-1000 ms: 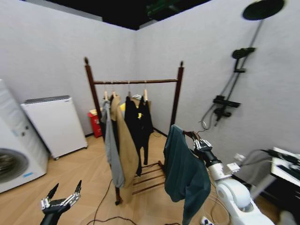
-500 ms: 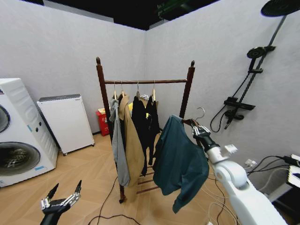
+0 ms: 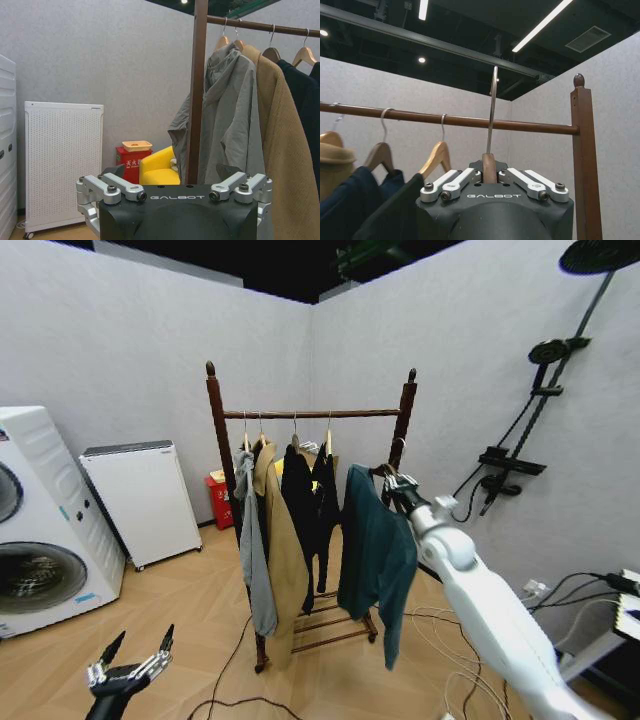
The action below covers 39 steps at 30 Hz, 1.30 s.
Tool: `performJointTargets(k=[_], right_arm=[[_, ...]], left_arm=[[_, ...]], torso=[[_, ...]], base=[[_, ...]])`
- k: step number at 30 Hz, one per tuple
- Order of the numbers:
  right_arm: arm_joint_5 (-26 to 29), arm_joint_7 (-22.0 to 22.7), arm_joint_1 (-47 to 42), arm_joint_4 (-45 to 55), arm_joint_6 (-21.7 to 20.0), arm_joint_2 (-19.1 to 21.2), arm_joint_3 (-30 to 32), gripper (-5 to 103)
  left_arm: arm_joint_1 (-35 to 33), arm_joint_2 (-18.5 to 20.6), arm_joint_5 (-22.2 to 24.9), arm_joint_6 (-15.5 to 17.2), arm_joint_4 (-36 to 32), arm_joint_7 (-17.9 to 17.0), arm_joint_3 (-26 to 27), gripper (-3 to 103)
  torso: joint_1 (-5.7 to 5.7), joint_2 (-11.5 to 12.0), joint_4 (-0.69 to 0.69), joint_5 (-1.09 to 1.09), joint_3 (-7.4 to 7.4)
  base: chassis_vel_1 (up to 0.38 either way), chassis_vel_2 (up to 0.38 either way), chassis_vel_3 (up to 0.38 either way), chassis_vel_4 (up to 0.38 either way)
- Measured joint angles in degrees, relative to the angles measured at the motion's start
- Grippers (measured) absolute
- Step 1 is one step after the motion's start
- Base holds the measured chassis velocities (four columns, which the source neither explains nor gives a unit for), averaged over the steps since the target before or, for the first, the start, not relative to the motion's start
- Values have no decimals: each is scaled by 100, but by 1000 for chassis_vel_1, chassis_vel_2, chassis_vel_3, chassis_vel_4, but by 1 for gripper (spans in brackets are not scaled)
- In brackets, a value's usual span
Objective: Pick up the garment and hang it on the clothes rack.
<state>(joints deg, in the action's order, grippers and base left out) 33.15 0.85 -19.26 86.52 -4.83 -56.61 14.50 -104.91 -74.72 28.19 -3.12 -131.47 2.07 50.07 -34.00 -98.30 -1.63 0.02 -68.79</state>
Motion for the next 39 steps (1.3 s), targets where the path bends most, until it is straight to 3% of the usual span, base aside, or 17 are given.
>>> performJointTargets(k=[3,8,12,17,28,39], right_arm=[[-296,-76,1054,-1055,155,-324,-442,9],[-423,-207,1890,-2126,225,-742,-815,9],[-480,-229,2153,-2419,201,-944,-937,9],[-699,-211,2642,-3120,219,-1491,-996,9],[-1084,-525,3522,-4561,517,-1868,-1002,9],[-1263,-646,3857,-5332,472,-2096,-908,9]], left_arm=[[0,0,0,0,0,3,0,100],[0,0,0,0,1,0,0,100],[0,0,0,0,1,1,0,100],[1,0,0,0,1,2,0,100],[0,0,0,0,0,2,0,100],[0,0,0,0,1,2,0,100]], torso=[[0,0,2,-5,2],[-1,0,2,-2,0],[1,0,0,-4,2],[1,0,3,-4,1],[1,0,1,-2,2],[1,0,1,-2,1]], base=[[0,0,0,0],[0,0,0,0],[0,0,0,0],[0,0,0,0],[0,0,0,0],[0,0,0,0]])
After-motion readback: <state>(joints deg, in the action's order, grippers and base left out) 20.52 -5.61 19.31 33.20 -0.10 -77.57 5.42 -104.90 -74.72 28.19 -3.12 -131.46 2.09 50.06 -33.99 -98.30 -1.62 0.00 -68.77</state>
